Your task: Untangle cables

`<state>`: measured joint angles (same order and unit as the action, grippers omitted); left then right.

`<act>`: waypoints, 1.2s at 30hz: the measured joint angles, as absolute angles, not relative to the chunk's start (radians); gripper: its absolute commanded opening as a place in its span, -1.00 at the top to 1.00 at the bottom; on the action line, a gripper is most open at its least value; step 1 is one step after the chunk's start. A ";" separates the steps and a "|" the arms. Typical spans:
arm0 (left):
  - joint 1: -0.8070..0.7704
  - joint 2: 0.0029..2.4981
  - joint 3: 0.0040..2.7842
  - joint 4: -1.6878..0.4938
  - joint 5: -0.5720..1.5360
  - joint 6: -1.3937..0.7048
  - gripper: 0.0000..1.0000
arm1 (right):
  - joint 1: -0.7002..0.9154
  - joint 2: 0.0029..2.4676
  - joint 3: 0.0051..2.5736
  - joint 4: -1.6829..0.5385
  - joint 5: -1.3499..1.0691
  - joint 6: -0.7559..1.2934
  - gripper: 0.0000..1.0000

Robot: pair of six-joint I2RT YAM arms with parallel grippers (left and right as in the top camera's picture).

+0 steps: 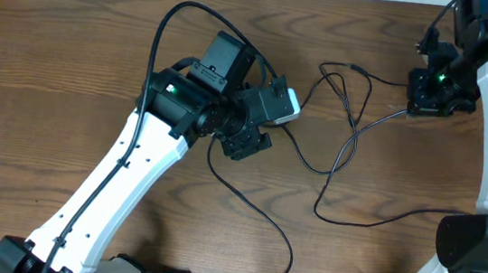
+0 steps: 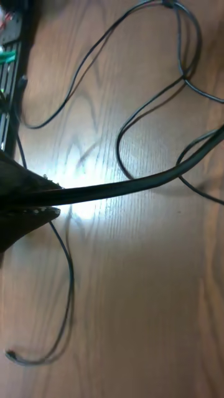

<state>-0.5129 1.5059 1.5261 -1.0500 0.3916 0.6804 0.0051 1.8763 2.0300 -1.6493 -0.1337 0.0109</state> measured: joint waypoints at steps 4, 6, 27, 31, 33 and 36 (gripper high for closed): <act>-0.513 1.522 1.518 -1.050 0.392 0.680 -0.29 | 0.005 1.859 1.967 -1.562 -0.087 0.160 0.98; -0.513 1.534 1.515 -1.048 0.392 0.680 -0.29 | 0.005 1.837 1.913 -1.513 -0.049 0.243 0.98; -0.513 1.558 1.513 -1.026 0.392 0.680 -0.29 | 0.005 1.689 1.161 -1.063 0.088 1.166 0.97; -0.513 1.558 1.513 -1.025 0.392 0.680 -0.29 | 0.005 1.689 1.083 -1.055 0.074 1.363 0.97; -0.513 1.558 1.513 -1.024 0.392 0.680 -0.29 | 0.008 1.688 1.063 -1.028 0.074 1.424 0.97; -0.513 1.558 1.513 -1.024 0.392 0.680 -0.29 | 0.025 1.688 1.037 -0.979 0.079 1.479 0.97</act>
